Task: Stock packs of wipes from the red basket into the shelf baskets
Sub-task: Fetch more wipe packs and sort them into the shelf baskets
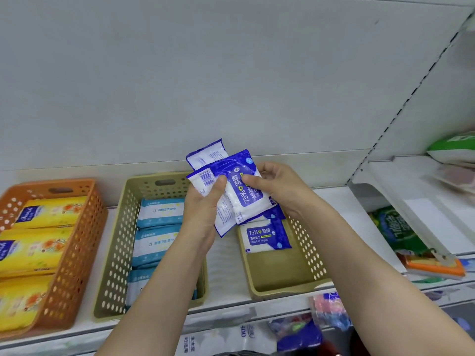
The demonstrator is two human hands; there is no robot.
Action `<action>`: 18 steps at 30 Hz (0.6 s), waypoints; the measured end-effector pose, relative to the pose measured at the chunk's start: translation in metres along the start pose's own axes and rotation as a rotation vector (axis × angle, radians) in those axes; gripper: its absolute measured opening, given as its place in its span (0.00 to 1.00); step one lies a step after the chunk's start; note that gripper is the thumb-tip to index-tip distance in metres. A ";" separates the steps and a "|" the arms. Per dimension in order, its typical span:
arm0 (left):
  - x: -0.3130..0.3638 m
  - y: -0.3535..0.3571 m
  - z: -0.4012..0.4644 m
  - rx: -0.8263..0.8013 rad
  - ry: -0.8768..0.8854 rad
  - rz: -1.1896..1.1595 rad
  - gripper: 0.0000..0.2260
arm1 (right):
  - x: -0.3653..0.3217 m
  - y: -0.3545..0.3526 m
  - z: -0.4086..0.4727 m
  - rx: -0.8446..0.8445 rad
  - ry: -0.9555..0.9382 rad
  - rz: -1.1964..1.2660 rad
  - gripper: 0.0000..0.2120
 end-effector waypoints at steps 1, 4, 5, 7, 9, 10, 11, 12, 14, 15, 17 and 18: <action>-0.001 0.000 0.000 -0.007 -0.005 0.016 0.18 | 0.002 -0.002 0.000 0.004 0.004 0.001 0.19; -0.004 0.000 -0.001 -0.010 -0.016 0.044 0.18 | 0.004 -0.007 -0.003 -0.024 0.007 0.018 0.24; -0.005 -0.001 -0.001 -0.004 -0.018 0.043 0.17 | 0.002 -0.008 -0.005 -0.031 0.002 0.024 0.25; -0.005 0.001 -0.001 0.007 -0.018 0.035 0.16 | -0.001 -0.011 -0.008 0.028 -0.003 0.099 0.22; -0.004 0.006 -0.002 -0.004 -0.009 0.026 0.16 | -0.003 -0.016 -0.008 0.114 -0.006 0.259 0.20; -0.003 0.009 -0.004 -0.019 -0.001 0.027 0.17 | -0.002 -0.017 -0.007 0.126 -0.007 0.347 0.21; -0.003 0.011 -0.005 -0.034 0.006 0.031 0.19 | -0.001 -0.016 -0.006 0.110 -0.011 0.403 0.20; -0.003 0.013 -0.006 -0.048 0.009 0.038 0.20 | 0.000 -0.014 -0.006 0.078 -0.010 0.422 0.18; -0.004 0.009 -0.005 -0.040 0.017 0.060 0.20 | 0.003 -0.009 -0.009 -0.010 0.002 0.370 0.13; -0.003 0.007 -0.005 -0.029 0.020 0.073 0.20 | 0.004 -0.009 -0.010 -0.036 0.009 0.336 0.13; -0.002 0.002 -0.003 -0.013 0.016 0.104 0.19 | 0.002 -0.016 -0.009 0.004 -0.004 0.269 0.19; -0.001 0.000 -0.003 -0.012 0.011 0.129 0.18 | -0.001 -0.021 -0.009 0.052 -0.032 0.226 0.23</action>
Point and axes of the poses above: each hand's wrist, its own z-axis towards the middle knuckle, its own y-axis out of the palm, x = y × z, the point moved 6 cm from there along z, towards the middle knuckle, and after that the axes turned 8 degrees about y, right-handed, at the moved point
